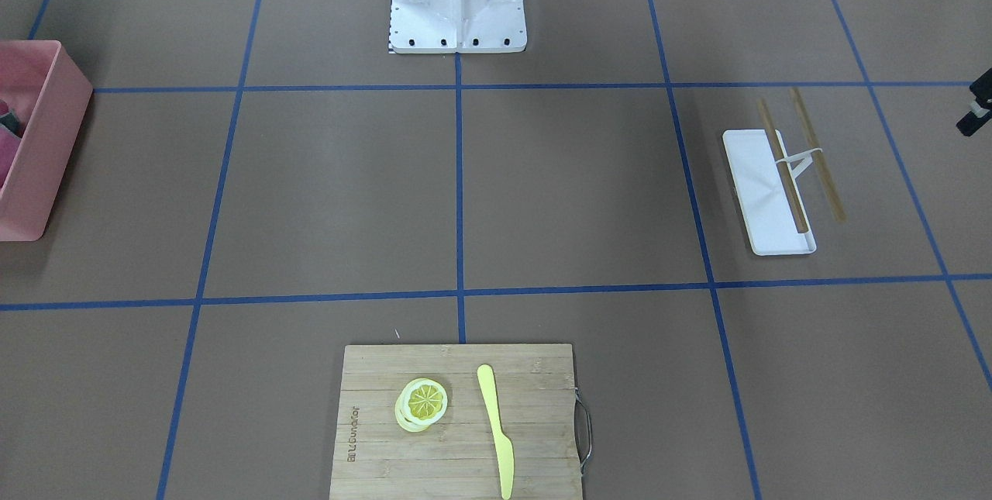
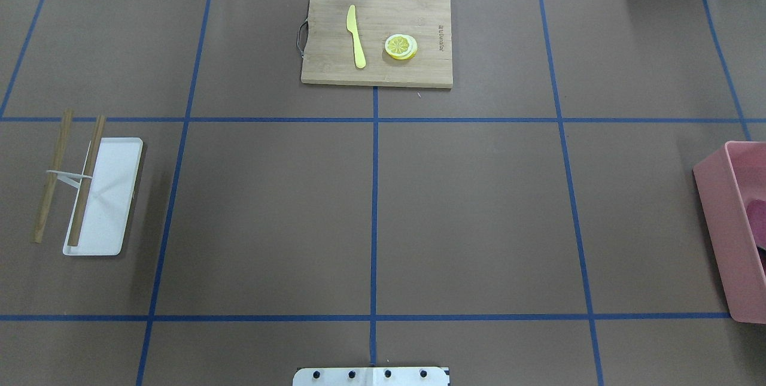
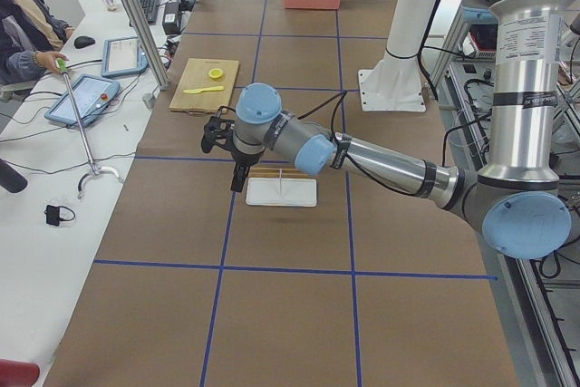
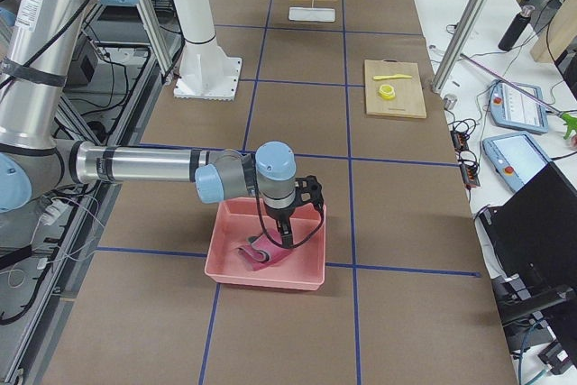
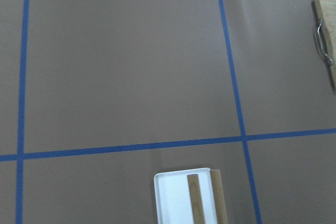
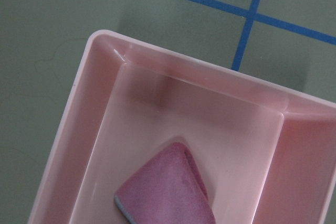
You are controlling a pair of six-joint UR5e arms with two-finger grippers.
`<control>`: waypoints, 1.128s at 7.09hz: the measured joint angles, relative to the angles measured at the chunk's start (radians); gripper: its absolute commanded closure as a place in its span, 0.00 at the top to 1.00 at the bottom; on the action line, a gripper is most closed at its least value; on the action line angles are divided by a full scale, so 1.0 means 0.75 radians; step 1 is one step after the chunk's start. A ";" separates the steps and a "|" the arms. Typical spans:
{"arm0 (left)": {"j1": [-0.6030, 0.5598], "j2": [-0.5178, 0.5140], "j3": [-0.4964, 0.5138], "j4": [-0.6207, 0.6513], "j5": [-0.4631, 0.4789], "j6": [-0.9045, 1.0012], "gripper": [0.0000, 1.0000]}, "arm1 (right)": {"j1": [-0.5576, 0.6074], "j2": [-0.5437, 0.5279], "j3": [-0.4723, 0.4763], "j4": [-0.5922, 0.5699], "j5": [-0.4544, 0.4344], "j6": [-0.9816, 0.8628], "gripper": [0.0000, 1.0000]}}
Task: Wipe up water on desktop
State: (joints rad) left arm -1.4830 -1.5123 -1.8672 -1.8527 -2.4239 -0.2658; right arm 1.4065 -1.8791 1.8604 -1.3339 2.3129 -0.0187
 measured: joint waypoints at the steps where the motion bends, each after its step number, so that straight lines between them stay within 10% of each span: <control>1: -0.047 0.054 0.059 0.000 0.003 0.201 0.98 | 0.014 0.025 -0.026 0.000 0.003 0.000 1.00; 8: -0.128 0.216 0.089 0.091 0.141 0.466 0.98 | 0.132 0.017 -0.049 0.002 0.051 -0.002 1.00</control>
State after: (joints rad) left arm -1.5788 -1.3503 -1.8006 -1.7843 -2.3185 0.0839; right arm 1.5053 -1.8664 1.8237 -1.3324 2.3508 -0.0204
